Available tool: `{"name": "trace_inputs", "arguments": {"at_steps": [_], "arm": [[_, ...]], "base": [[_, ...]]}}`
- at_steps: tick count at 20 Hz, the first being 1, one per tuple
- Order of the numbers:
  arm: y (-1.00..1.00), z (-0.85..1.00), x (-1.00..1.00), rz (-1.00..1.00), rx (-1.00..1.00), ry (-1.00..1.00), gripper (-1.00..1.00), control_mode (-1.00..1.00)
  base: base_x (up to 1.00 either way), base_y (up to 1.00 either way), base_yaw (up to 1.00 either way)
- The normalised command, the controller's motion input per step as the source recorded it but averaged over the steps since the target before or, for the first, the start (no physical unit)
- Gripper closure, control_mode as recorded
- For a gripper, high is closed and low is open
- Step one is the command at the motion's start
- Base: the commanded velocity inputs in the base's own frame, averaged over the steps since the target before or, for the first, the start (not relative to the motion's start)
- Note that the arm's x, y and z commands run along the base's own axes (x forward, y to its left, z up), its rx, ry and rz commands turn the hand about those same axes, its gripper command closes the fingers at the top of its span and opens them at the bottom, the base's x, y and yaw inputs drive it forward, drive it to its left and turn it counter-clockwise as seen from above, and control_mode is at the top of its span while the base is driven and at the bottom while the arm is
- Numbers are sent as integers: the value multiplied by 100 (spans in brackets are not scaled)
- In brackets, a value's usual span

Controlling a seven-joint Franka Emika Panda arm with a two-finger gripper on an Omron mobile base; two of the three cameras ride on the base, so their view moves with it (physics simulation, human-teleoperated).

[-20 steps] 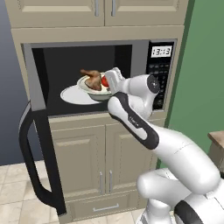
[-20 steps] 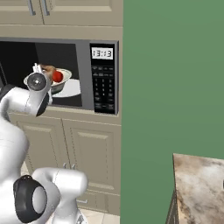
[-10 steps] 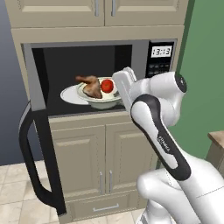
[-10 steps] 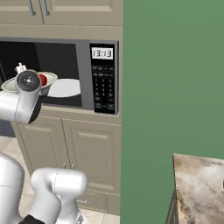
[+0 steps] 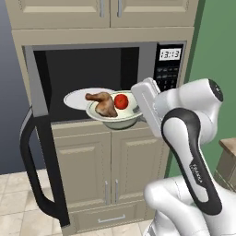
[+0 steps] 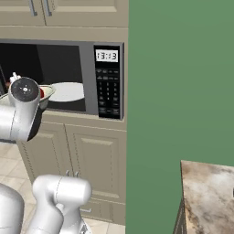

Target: The microwave is finished heating the chicken drumstick and tomato. Take the bowl containing the food and place it on the dining counter.

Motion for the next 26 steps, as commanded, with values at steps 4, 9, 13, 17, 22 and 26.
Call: {"name": "trace_inputs", "arguments": {"at_steps": [4,9,13,17,22,26], "arm": [[-11,0,0,0,0,0,100,-100],[-55,0,-1,-3,1,-3,100,-100],[-15,0,0,0,0,0,100,-100],[0,0,0,0,0,0,100,-100],[0,0,-3,0,0,0,100,100],[0,0,0,0,0,0,100,100]], "base": [[0,0,0],[0,0,0],[0,0,0],[0,0,0],[-54,-6,2],[-84,-24,9]]}}
